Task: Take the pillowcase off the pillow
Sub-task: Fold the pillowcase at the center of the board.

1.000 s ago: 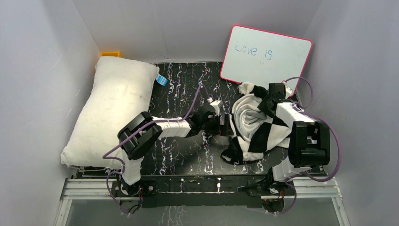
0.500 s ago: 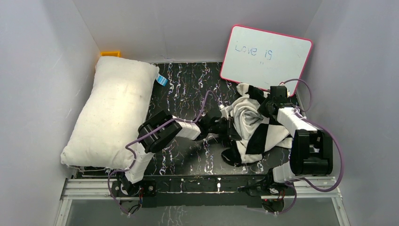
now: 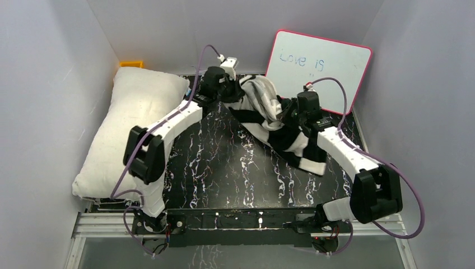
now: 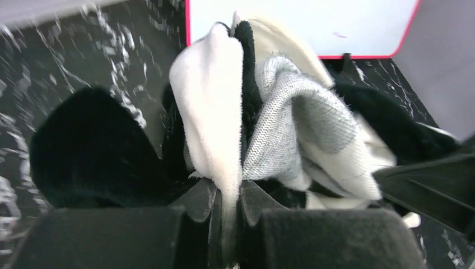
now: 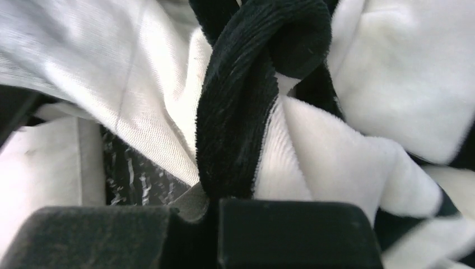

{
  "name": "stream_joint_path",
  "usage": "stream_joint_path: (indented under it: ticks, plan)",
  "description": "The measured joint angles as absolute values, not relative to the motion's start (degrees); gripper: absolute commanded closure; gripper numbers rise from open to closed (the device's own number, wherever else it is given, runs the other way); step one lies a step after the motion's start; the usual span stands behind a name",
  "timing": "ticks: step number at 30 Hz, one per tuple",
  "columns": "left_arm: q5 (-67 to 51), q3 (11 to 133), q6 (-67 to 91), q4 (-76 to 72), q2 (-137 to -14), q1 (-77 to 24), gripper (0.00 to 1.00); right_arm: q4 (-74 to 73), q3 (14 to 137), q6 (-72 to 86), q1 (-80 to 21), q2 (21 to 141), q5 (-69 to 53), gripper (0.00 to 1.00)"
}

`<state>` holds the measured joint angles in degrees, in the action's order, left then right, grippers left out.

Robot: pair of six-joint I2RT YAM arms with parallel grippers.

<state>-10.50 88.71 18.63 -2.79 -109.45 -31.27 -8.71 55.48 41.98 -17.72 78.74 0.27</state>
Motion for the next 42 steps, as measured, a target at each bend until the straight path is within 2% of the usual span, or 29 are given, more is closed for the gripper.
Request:
stream_joint_path:
  ticks: [4,5,6,7,8,11,14,17,20,23,25,28,32,35,39,40,41,42]
  plan:
    - [-9.2,84.9,7.9,-2.2,-97.8,-33.9,1.00,-8.6,54.5,43.6,-22.9,72.6,2.7,0.98]
    - [-9.6,82.1,6.0,-2.9,-94.8,-34.8,0.96,-8.5,52.8,43.6,-23.8,69.7,3.1,0.84]
    - [-10.0,77.8,4.0,-4.0,-91.0,-36.1,0.63,-8.3,50.3,43.3,-24.8,65.9,3.6,0.66]
    - [-10.6,73.1,2.4,-4.8,-87.4,-37.7,0.14,-8.7,46.3,42.9,-26.1,60.6,4.2,0.53]
    - [-11.2,68.1,1.0,-5.4,-84.1,-39.5,0.03,-9.3,43.6,43.2,-27.0,56.6,4.7,0.41]
    - [-12.1,54.4,1.1,-6.2,-77.0,-44.1,0.02,-13.3,33.9,41.3,-30.8,41.1,7.5,0.02]
    - [-6.0,43.5,2.2,-5.2,-72.1,-44.7,0.02,-15.7,29.7,38.5,-31.6,27.0,12.9,0.02]
    - [0.9,40.2,2.5,-4.5,-66.7,-42.9,0.02,-10.6,29.4,34.8,-31.6,20.9,19.7,0.02]
    - [2.5,43.8,5.3,-3.1,-63.7,-38.5,0.02,-4.0,31.8,30.7,-31.5,28.0,25.8,0.01]
    - [0.4,49.7,10.7,-1.1,-65.6,-31.5,0.02,-2.5,39.8,26.6,-31.0,46.4,27.0,0.01]
    - [-1.9,50.3,14.6,-0.2,-67.4,-27.9,0.02,-4.2,50.1,24.2,-29.3,62.4,23.3,0.02]
    - [-7.5,47.2,20.1,0.5,-70.3,-25.9,0.02,-5.6,62.3,21.9,-25.9,80.6,15.1,0.03]
    - [-17.8,40.8,27.0,-0.8,-75.3,-26.2,0.02,-12.1,71.9,19.3,-22.8,94.6,7.0,0.07]
    - [-22.8,38.9,30.3,-1.8,-79.2,-28.0,0.02,-17.5,76.3,17.5,-22.2,100.8,2.1,0.07]
    - [-25.4,39.3,31.4,-4.2,-82.5,-33.1,0.04,-22.0,75.2,16.1,-23.7,102.4,-2.2,0.09]
    - [-25.8,39.6,31.6,-4.8,-83.5,-34.3,0.12,-22.7,74.5,15.8,-24.6,102.2,-2.9,0.15]
    - [-26.1,39.6,31.8,-5.3,-84.2,-35.0,0.24,-22.7,73.5,15.5,-25.7,102.0,-3.5,0.27]
    - [-26.3,39.8,32.2,-5.9,-85.0,-35.7,0.38,-22.8,72.5,15.0,-26.9,102.0,-4.1,0.50]
